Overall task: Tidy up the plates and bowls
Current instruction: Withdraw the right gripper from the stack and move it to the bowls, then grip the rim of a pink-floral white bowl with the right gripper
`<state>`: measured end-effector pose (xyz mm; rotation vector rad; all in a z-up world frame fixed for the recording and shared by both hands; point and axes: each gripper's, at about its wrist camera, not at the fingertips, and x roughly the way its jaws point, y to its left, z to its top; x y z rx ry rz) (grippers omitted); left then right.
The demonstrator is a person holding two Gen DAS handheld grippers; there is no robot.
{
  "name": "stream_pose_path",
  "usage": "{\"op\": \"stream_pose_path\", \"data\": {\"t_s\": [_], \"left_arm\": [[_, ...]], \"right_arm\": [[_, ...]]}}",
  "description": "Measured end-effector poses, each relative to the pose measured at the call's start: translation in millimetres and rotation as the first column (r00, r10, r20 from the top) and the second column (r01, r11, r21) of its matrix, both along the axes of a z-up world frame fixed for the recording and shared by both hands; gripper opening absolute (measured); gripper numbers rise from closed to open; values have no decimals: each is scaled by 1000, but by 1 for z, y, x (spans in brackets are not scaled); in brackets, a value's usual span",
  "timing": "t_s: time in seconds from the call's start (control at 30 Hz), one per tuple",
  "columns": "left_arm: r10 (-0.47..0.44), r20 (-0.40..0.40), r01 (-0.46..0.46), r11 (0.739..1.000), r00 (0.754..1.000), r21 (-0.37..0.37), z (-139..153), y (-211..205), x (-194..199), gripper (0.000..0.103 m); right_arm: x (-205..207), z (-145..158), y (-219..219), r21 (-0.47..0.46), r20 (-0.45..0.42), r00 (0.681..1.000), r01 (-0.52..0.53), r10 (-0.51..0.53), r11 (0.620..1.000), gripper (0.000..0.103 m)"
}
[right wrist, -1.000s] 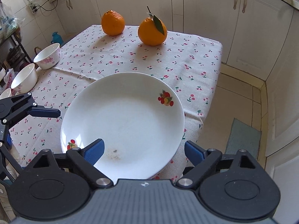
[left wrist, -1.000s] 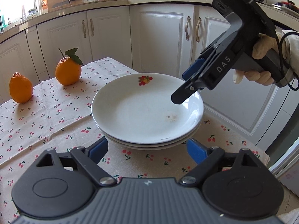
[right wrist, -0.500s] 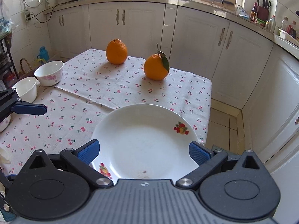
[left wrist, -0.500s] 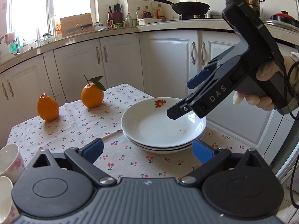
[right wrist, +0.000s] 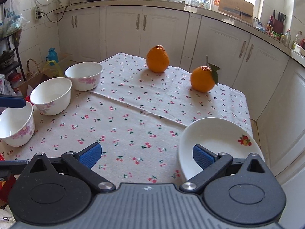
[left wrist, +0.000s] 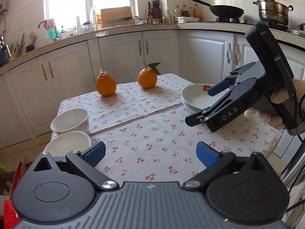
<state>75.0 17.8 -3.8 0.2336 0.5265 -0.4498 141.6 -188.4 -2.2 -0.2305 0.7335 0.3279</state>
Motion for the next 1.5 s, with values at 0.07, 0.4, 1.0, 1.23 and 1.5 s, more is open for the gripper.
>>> {"op": "stream_pose_path", "data": {"t_s": [0.07, 0.4, 1.0, 1.23, 1.5], "left_arm": [[34, 6, -34, 999, 999, 22, 0, 17, -5, 101], [163, -58, -156, 981, 985, 113, -11, 96, 12, 101], [113, -323, -117, 993, 940, 7, -33, 139, 58, 67], [108, -349, -119, 993, 931, -11, -33, 144, 64, 56], [95, -363, -111, 994, 927, -25, -34, 146, 67, 47]], "right_arm": [[-6, -5, 19, 4, 10, 999, -48, 48, 999, 103], [-36, -28, 108, -106, 24, 921, -383, 388, 918, 103], [-42, -41, 172, 21, 10, 778, -629, 629, 777, 92], [-36, -41, 176, 15, 13, 761, -648, 648, 761, 83], [-35, -40, 179, 22, 16, 751, -661, 661, 750, 82]]}}
